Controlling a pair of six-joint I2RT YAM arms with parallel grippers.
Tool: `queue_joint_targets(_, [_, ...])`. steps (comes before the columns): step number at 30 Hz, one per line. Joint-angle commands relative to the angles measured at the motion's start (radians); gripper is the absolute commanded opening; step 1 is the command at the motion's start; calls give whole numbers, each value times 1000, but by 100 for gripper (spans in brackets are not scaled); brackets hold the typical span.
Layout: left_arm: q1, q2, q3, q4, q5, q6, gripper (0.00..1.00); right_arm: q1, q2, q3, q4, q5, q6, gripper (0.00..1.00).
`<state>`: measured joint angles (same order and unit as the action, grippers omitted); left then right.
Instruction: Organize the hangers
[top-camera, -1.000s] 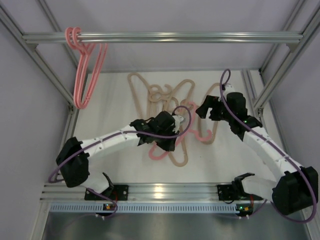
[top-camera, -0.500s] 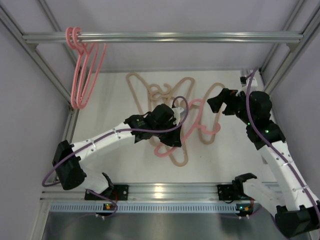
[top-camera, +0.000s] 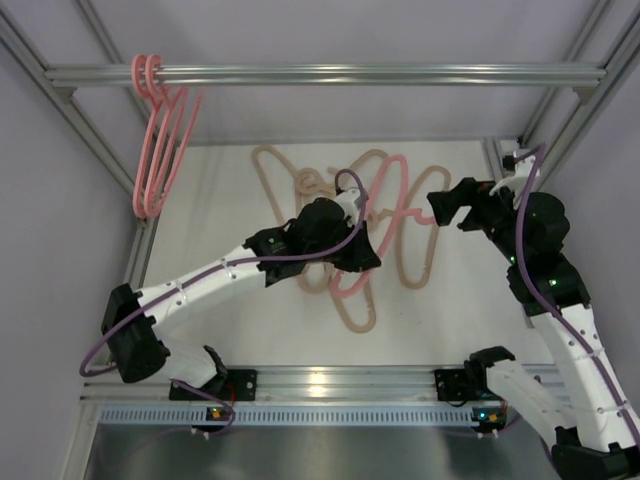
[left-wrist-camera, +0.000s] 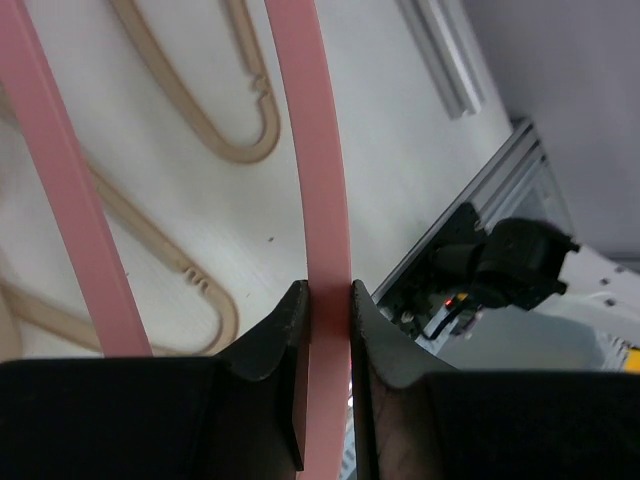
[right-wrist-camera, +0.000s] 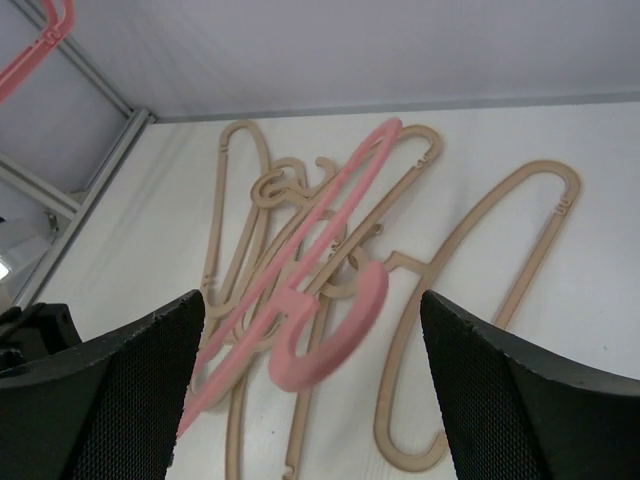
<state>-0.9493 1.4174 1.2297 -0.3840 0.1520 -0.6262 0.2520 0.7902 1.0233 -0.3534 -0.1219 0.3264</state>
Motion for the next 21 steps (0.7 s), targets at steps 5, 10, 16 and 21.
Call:
queue_joint_targets(5, [-3,-60,-73,456,29,-181,0,-16,-52,47,-9,28,-36,85])
queue_joint_targets(10, [1,-69,-117,456,-54,-194,0,-16,-59,34,2,9,-52,86])
queue_joint_targets(16, [17,-90,-199,441,-181,-230,0,-16,-23,6,66,-83,-40,86])
queue_joint_targets(21, [17,-95,-228,442,-196,-221,0,-14,79,6,128,-142,57,84])
